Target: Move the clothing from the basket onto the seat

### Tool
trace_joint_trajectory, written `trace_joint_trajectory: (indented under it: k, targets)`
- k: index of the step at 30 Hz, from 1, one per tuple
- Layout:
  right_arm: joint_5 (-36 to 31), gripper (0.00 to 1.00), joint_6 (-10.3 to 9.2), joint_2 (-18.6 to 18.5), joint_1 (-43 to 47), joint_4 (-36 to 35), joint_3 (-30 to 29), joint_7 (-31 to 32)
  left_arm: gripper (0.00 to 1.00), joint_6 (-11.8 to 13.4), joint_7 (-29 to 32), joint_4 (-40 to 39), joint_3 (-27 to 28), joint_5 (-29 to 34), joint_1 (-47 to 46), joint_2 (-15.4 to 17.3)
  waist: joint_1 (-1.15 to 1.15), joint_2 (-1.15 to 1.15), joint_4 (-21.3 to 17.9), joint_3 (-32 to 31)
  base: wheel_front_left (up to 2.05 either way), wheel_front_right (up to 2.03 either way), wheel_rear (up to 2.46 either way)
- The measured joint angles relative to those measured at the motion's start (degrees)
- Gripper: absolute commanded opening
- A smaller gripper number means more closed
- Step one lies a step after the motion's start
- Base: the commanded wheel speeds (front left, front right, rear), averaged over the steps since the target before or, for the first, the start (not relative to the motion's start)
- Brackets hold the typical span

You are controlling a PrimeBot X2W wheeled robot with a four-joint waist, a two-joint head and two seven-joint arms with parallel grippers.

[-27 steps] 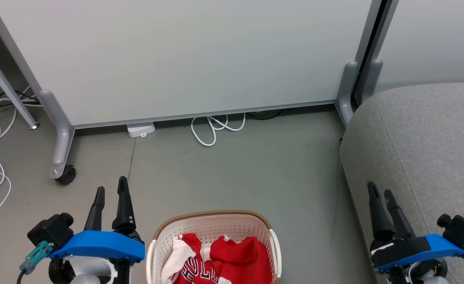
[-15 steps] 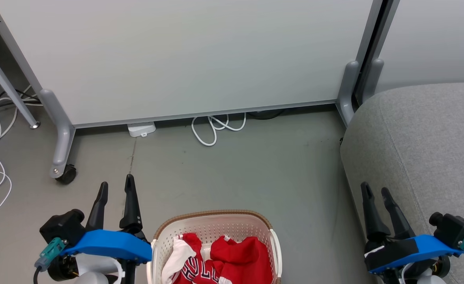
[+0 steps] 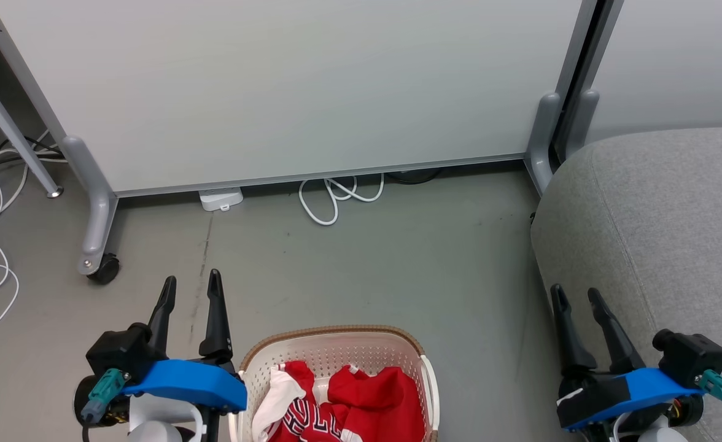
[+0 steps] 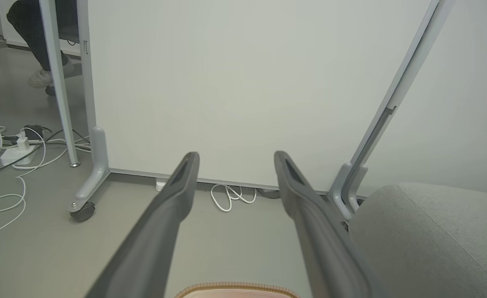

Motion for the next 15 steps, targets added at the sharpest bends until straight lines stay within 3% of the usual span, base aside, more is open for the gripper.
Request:
trace_joint_trajectory:
  k: [15]
  targets:
    - [-7.6, 1.00, 0.01, 0.0, -0.3, 0.5, 0.9, -1.8, 1.00, -0.9, -1.8, 1.5, -0.2, 6.4, -0.4, -0.4, 0.00, 0.00, -0.1, 0.3, 0.00, 0.00, 0.00]
